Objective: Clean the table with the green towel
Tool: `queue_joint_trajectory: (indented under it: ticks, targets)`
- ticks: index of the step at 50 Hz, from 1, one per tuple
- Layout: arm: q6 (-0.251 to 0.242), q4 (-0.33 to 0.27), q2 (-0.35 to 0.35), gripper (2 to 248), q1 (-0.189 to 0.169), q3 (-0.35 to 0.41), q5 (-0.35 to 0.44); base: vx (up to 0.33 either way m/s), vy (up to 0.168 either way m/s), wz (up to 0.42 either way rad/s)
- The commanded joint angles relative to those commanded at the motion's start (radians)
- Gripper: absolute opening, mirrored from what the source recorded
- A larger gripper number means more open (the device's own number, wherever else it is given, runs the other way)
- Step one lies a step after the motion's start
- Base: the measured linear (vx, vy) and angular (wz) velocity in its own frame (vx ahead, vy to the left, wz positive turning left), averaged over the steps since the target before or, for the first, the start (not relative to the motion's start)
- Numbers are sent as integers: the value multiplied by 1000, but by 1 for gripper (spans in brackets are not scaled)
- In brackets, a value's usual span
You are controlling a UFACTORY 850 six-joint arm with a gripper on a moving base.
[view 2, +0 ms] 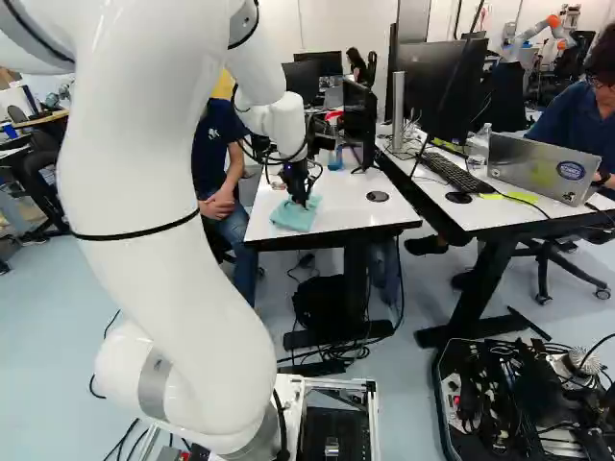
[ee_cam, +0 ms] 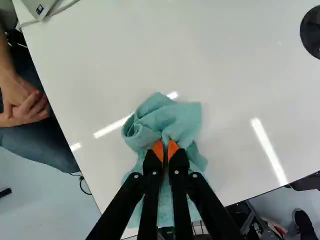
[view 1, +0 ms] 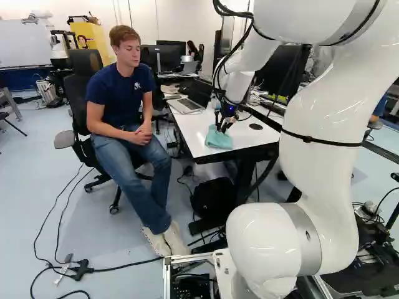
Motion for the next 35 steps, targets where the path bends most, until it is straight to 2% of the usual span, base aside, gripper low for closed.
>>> queue_joint_trajectory:
  ticks: [12, 25, 35]
  targets:
    - [0, 0, -47, 31, -7, -58, 0, 0, 0, 0]
    - [0, 0, -89, 31, 27, -110, 0, 0, 0, 0]
    - [0, 0, -97, 31, 60, -120, 0, 0, 0, 0]
